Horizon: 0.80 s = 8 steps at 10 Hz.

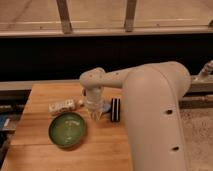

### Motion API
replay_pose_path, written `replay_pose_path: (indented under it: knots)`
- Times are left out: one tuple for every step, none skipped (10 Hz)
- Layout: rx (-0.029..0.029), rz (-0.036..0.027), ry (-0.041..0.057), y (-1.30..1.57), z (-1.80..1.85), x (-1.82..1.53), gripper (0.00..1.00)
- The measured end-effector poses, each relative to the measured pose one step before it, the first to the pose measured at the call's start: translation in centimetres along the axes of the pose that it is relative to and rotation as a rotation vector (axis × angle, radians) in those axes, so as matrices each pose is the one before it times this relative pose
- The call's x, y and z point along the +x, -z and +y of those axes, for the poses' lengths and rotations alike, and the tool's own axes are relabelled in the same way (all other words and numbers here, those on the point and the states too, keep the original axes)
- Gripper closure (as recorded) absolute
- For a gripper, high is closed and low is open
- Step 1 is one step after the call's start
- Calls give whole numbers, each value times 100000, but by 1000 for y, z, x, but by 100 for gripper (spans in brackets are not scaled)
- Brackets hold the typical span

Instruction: Push the ceramic bowl across the table

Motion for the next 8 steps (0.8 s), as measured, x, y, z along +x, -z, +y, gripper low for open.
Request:
replay_pose_path:
  knots:
    - [-472,380,-966,-307,-312,-171,100]
    - [-555,932,-265,-651,-182,-281,100]
    - [-703,1330,9,-873,-138,-420,100]
    - [-672,1151,271,-594,15,-426,100]
    - [-290,800,399,-302,52,-179,100]
    - [-278,573,948,-216,284,-306,100]
    - [47,113,1574,19,635,-133,100]
    - [-19,274,2813,-111,1311,-212,100]
